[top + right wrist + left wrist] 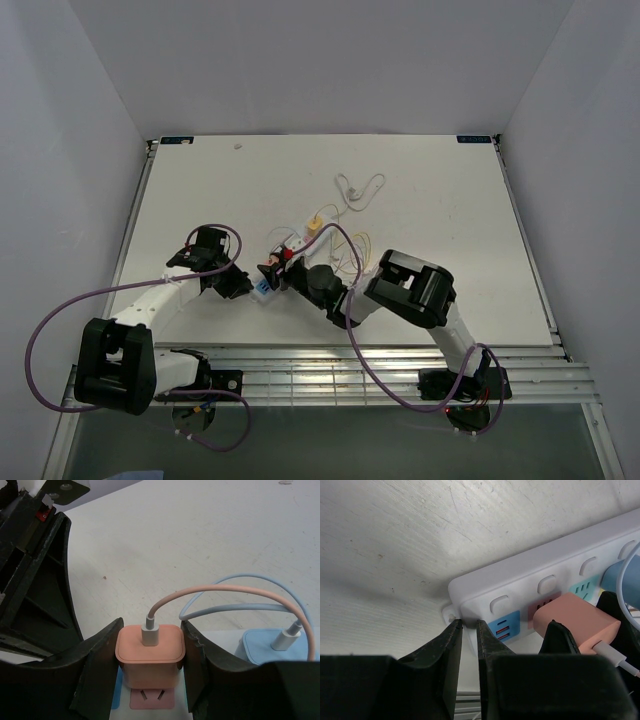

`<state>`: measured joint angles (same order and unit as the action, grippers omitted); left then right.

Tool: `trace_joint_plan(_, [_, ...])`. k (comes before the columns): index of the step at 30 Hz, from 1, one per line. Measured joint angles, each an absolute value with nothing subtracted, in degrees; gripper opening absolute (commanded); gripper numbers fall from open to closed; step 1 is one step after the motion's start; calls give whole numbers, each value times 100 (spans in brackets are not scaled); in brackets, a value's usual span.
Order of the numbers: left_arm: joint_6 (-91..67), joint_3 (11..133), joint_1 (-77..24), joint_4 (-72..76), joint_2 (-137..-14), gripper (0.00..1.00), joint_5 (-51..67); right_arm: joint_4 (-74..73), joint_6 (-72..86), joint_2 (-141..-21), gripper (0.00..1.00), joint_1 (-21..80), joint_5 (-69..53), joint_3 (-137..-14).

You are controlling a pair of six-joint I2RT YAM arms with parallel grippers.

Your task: Insert the plug

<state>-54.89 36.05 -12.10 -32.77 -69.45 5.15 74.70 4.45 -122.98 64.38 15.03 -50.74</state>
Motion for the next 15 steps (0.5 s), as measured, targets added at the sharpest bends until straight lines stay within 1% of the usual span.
trace_joint_plan(6, [-5489,3616,-1210,-3295,-6945,28,515,7738,486,-12385,8,6497,1715,-5022])
trace_joint_plan(15, [-5489,3627,-1210,-3295,-6945,28,515,8753,508,-12411,8,6713,2117,-4307])
